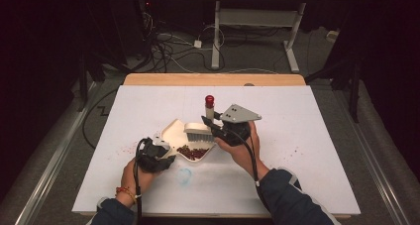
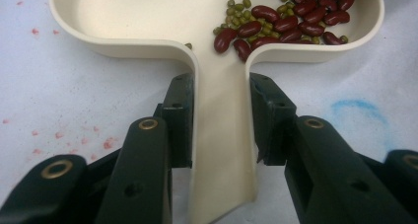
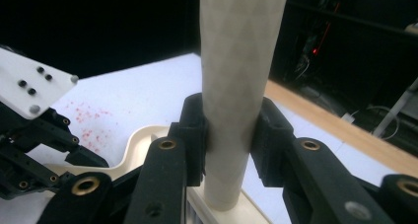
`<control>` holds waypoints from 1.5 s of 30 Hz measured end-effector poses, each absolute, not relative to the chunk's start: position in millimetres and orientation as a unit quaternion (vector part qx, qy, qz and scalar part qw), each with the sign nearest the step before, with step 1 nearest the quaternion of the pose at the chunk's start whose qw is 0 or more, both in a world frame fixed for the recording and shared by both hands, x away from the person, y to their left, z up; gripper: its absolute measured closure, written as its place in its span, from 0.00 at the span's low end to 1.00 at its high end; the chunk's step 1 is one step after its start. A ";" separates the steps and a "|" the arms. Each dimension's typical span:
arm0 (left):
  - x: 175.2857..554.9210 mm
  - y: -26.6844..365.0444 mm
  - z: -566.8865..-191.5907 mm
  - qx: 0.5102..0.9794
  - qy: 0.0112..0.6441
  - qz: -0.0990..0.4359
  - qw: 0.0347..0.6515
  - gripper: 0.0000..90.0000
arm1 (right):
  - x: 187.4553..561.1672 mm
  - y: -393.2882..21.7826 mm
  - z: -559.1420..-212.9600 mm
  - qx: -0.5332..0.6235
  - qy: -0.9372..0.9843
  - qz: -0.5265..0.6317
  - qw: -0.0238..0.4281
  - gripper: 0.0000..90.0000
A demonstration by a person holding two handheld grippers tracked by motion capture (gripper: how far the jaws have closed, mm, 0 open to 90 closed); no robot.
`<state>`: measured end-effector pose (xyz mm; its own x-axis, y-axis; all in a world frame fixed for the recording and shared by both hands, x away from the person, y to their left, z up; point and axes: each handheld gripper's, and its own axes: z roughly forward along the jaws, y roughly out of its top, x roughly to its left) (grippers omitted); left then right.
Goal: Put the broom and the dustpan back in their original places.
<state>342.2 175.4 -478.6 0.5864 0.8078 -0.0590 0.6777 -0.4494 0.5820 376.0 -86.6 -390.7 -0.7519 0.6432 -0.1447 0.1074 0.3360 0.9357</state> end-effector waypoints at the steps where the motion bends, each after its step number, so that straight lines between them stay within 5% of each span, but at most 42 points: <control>1: 342.4 175.9 -478.7 0.844 0.440 0.112 0.286 0.70 | 375.2 -88.5 -389.5 0.241 0.775 0.526 0.255 0.78; 7: 341.2 176.7 -478.8 0.842 0.444 0.113 0.286 0.70 | 382.5 -97.1 -389.2 0.257 0.755 0.516 0.312 0.78; 12: 341.4 180.5 -480.1 0.841 0.446 0.109 0.285 0.70 | 394.8 -102.7 -397.8 0.282 0.755 0.513 0.296 0.78; 18: 339.9 181.1 -478.6 0.842 0.446 0.108 0.284 0.70 | 409.1 -101.1 -411.1 0.302 0.748 0.491 0.328 0.78; 32: 335.1 187.4 -476.8 0.834 0.457 0.115 0.287 0.70 | 379.3 -82.5 -400.8 0.266 0.765 0.531 0.250 0.78; 45: 334.4 186.5 -478.0 0.835 0.457 0.116 0.284 0.70 | 380.1 -90.5 -400.7 0.268 0.755 0.527 0.282 0.78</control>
<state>334.4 186.5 -478.0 0.5549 0.8294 -0.0652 0.6976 -0.4211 0.5797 380.1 -90.5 -400.7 -0.6970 0.7026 -0.1434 0.1074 0.3000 0.9479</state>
